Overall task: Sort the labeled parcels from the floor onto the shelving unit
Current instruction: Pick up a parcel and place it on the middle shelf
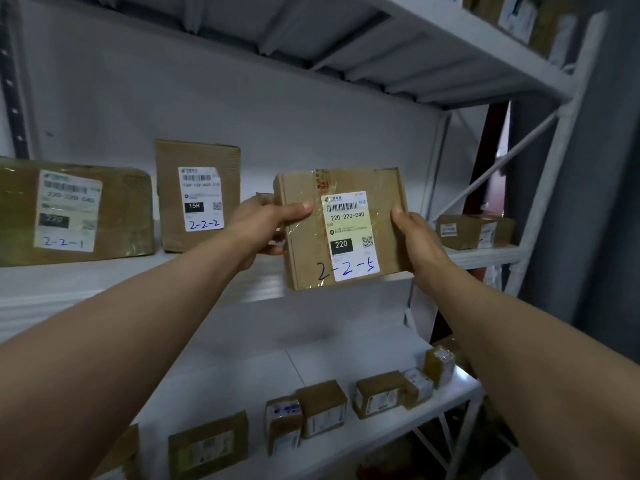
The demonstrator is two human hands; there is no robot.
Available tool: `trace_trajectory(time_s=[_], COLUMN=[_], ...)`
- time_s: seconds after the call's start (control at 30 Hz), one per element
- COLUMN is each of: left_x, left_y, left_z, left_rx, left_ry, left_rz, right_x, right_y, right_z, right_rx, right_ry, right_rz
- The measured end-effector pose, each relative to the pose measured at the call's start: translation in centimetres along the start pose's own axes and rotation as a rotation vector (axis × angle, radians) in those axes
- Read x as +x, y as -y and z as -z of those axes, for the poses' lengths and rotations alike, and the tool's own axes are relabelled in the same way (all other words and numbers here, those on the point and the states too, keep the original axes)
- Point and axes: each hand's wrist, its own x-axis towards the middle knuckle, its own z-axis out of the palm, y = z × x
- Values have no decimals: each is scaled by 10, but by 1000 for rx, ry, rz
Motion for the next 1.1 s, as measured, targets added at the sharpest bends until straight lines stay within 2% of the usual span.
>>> trace_trajectory(time_s=[0.27,0.47,0.63,0.97,1.1], left_x=[57,99,133,189,206], left_y=[-16,1,32,59,66], left_z=[-86,-148,-194,-236,-243], left_rx=[43,151,105,243,291], left_ry=[-50,-51,-17,-58,-85], left_rz=[-167,-173,-143,-172,-216], right_x=[72,125,161,208,228], right_y=[-11,-37,-57,-92,-106], right_z=[47,82,113,115,106], right_rx=[-3,-158,-245,-162,-87], right_ry=[-124,-232,-270,-358,-428], right_rz=[-26,-28,-23,-100,-59])
